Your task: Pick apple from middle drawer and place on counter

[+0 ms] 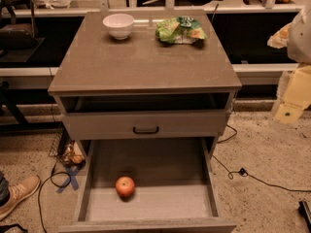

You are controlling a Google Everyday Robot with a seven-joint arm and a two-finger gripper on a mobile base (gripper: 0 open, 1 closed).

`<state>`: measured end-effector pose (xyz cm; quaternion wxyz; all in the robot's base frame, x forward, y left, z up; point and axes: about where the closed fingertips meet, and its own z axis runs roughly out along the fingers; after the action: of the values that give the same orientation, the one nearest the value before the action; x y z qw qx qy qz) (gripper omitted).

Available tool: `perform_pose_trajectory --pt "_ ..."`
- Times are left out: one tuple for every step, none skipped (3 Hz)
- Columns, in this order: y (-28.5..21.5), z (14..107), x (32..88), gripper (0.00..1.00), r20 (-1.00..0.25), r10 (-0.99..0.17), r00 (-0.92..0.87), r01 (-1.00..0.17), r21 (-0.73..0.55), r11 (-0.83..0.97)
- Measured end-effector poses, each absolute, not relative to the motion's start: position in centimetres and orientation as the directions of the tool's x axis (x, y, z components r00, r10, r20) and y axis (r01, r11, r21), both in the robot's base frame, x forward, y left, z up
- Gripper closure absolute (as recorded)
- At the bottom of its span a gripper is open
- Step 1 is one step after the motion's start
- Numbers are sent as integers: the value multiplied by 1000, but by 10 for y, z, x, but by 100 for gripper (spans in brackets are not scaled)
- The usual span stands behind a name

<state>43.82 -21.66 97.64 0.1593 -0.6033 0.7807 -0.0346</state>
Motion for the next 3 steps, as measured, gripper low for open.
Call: perform_pose_trajectory --pt "-217 976 438 0 -207 -953 -221 -931 -246 270" --pt "-216 966 439 0 -239 -944 -229 -924 -251 288" --pt "-202 917 434 0 -338 -904 -262 -922 -190 338"
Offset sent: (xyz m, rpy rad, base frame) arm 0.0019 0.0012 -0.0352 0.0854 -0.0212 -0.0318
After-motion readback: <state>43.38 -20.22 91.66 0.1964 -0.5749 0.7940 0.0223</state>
